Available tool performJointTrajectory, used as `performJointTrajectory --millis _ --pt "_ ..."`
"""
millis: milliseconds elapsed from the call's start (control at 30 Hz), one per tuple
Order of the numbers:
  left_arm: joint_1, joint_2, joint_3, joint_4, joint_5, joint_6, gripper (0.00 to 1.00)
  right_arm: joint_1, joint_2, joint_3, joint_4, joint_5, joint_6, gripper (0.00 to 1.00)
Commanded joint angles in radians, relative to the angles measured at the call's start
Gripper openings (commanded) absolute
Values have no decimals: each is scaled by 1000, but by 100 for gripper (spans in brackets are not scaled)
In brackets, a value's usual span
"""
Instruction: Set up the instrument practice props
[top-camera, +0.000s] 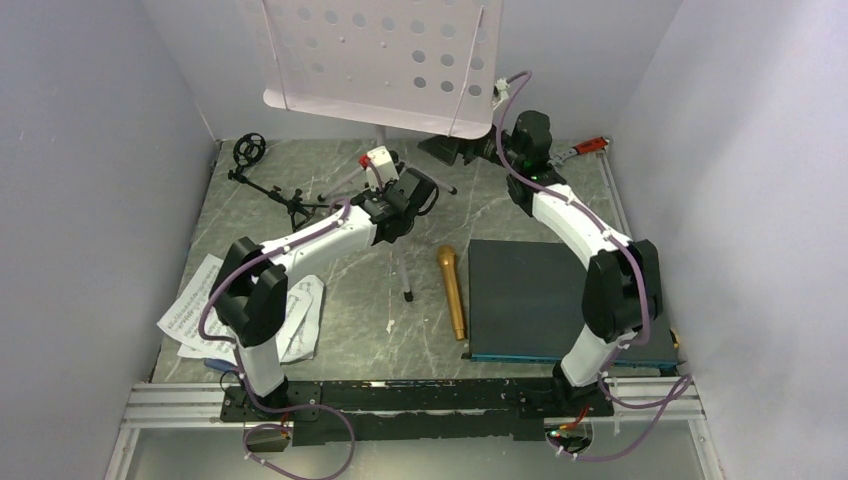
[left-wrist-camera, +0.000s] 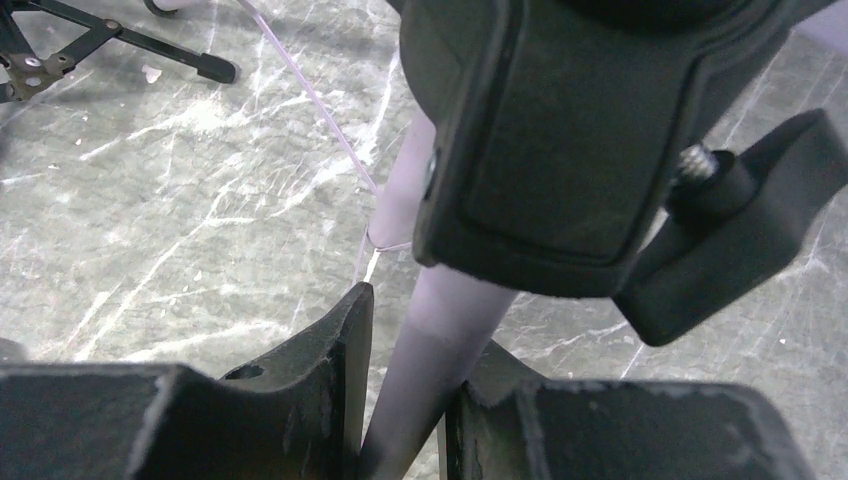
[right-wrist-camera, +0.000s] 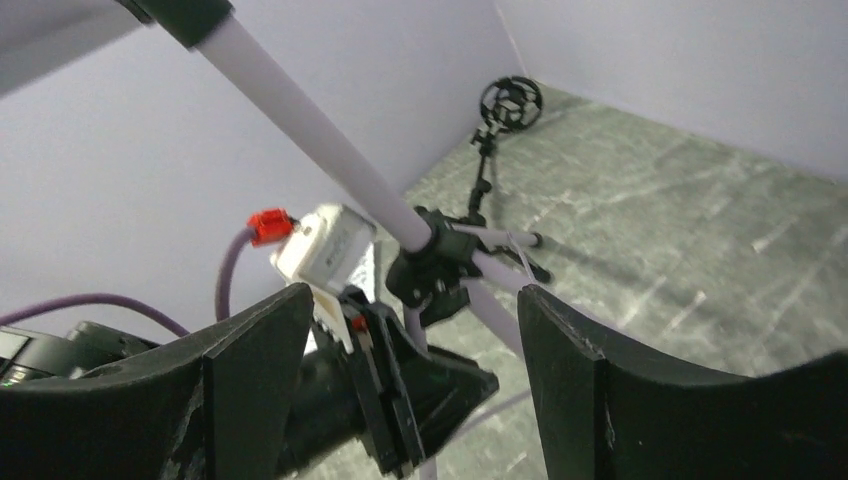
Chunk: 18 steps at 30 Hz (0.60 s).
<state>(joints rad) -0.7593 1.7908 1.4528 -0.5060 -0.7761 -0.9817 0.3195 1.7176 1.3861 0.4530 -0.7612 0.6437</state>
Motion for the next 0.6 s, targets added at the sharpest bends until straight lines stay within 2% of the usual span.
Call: performJointTrajectory --millis 0,167,367,567 --pt "22 76 46 -71 48 -163 3 -23 -86 -98 -73 97 -77 79" --pt "22 132 140 -180 57 -236 3 -57 -191 -272 -112 140 -128 81" --pt "22 150 145 -127 92 -230 3 -62 -314 -436 -219 197 -229 83" --pt "22 211 216 -128 146 -195 3 -41 -361 -597 -134 142 -231 84"
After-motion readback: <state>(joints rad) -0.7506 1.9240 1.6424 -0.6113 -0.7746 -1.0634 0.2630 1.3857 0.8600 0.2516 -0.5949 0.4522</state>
